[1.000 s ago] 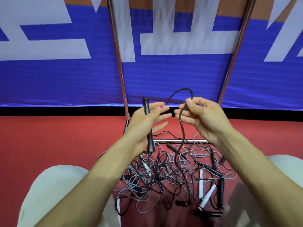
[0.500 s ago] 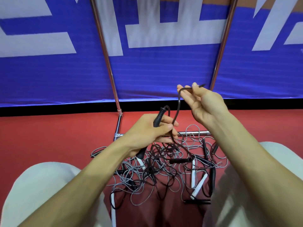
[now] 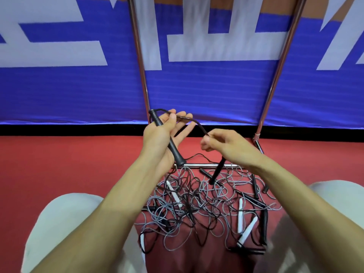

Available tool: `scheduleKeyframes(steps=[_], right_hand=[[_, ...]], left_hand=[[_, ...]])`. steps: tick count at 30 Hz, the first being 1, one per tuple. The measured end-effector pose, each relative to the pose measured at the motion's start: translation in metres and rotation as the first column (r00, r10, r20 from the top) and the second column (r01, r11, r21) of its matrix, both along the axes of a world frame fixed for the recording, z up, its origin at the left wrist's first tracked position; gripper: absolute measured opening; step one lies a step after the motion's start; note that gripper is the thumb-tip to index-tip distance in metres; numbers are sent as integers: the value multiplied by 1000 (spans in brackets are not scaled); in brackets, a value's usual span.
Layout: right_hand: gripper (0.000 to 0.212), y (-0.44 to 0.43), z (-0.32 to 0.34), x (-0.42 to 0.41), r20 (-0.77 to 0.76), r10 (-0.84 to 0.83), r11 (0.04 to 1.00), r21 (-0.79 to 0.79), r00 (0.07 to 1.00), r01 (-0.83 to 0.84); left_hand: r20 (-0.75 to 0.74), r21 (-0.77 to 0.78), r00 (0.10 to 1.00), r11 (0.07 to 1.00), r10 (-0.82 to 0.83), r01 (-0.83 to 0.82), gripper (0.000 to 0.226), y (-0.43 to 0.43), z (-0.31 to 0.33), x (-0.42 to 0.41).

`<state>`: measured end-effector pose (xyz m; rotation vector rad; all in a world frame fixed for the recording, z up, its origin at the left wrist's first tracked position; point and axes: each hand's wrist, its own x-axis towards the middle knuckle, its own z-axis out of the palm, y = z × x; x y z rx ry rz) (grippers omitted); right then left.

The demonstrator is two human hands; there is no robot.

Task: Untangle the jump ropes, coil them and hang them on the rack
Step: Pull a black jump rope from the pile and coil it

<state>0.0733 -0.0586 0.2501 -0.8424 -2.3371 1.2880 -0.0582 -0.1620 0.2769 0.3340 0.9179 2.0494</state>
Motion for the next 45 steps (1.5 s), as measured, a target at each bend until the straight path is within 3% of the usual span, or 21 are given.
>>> scheduleKeyframes(steps=[2,5,9,12,14,16,17,19,22,26,27,29,30,31,32,34,38,41,45], right_hand=[[21,0,-6,-1,111,29,983,174,993,-48],[26,-3,-6,-3,122,-20,978,209,992,-6],[22,0,-2,0,7,-127,991,-32,992,127],[21,2,4,7,-112,-215,957,-221,970,186],[16,2,11,10,-204,-250,924,-343,947,170],[12,3,16,12,-276,-295,885,-440,915,153],[12,4,18,13,-303,-323,860,-489,897,144],[12,5,19,15,-345,-378,802,-586,859,117],[15,5,19,14,-381,-407,725,-688,830,40],[22,2,17,13,-347,-409,702,-711,844,48],[26,4,15,13,-289,-392,771,-621,873,141],[37,6,10,15,-149,-389,914,-187,909,360],[41,7,8,14,-134,-409,908,38,903,417],[40,6,8,13,-170,-415,885,150,894,440],[36,6,7,11,-221,-381,895,156,898,418],[33,3,5,6,-246,-253,957,76,936,279],[64,-3,6,3,-94,-80,994,-82,992,72],[58,-6,11,4,-159,-81,962,-269,984,36],[48,-9,14,4,-178,-54,935,-355,983,-13]], left_hand=[[94,38,995,999,28,-31,15,-1,2,-7],[130,49,987,994,89,-96,14,-2,1,-14],[-11,-25,997,997,76,-77,13,-3,-2,-13],[-311,-249,946,969,-86,6,16,-2,-9,-6],[-584,-396,776,918,-238,-16,18,-1,-17,0],[-834,-439,433,887,-342,-145,17,0,-26,2],[-878,-447,275,877,-392,-178,18,1,-28,3],[-868,-495,126,858,-481,-137,25,1,-30,4],[-830,-555,93,831,-550,-38,23,0,-27,6],[-824,-524,-138,832,-549,-180,26,-1,-27,5],[-813,-518,-174,827,-555,-219,28,-2,-26,4],[-801,-504,-202,817,-563,-281,28,-4,-23,1],[-798,-491,-217,815,-562,-307,24,-4,-21,0],[-795,-479,-232,815,-560,-326,21,-5,-19,0],[-792,-471,-245,816,-558,-336,18,-6,-16,0],[-789,-460,-267,820,-553,-341,17,-8,-12,3],[-779,-422,-329,834,-534,-354,16,-10,-10,2],[-745,-404,-372,818,-554,-410,16,-10,-11,0],[-712,-409,-392,798,-583,-443,16,-7,-17,3]])
